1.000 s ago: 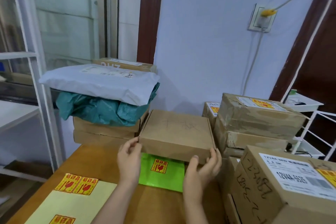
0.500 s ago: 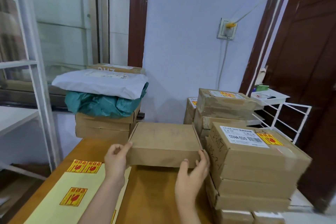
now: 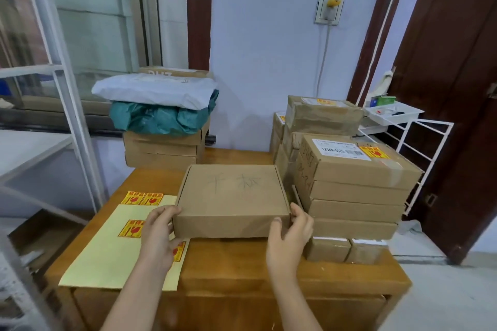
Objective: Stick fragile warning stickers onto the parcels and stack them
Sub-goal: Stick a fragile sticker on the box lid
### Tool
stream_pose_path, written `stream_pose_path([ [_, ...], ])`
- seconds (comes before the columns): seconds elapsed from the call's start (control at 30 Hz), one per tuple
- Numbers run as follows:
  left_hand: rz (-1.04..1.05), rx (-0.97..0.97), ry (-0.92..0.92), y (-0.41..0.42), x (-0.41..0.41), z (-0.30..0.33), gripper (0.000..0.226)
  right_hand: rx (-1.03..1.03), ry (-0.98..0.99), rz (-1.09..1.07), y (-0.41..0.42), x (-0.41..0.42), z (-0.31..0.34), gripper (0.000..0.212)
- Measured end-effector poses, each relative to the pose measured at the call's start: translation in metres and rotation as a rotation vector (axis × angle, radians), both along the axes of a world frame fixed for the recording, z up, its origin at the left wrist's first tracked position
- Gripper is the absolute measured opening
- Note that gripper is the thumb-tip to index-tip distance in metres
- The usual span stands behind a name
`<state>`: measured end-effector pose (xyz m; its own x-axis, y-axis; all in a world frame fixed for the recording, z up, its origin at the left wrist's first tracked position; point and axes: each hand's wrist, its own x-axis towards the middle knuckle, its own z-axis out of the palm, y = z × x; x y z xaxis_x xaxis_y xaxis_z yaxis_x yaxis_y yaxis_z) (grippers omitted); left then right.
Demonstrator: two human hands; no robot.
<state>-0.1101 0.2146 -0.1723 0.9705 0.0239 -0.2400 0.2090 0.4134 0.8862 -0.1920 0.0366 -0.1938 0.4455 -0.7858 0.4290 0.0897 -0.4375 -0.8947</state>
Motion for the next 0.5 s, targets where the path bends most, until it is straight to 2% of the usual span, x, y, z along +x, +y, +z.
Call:
stream_pose_path([
  [0.17, -0.004, 0.044, 0.022, 0.003, -0.011, -0.012, 0.009, 0.035, 0.092, -0.031, -0.003, -0.005, -0.012, 0.038],
  [0.27, -0.027, 0.140, -0.022, 0.002, -0.018, -0.015, 0.009, 0.033, 0.121, -0.092, -0.005, -0.010, -0.022, 0.036],
  [0.33, -0.046, 0.310, -0.101, 0.001, -0.022, -0.018, 0.015, 0.027, 0.140, -0.118, -0.007, -0.012, -0.028, 0.034],
  [0.43, -0.066, 0.669, -0.240, -0.002, -0.024, -0.024, 0.020, -0.036, 0.176, -0.132, -0.008, -0.014, -0.036, 0.030],
  [0.5, -0.062, 0.781, -0.286, -0.005, -0.024, -0.026, 0.029, -0.126, 0.207, -0.147, -0.007, -0.015, -0.039, 0.026],
])
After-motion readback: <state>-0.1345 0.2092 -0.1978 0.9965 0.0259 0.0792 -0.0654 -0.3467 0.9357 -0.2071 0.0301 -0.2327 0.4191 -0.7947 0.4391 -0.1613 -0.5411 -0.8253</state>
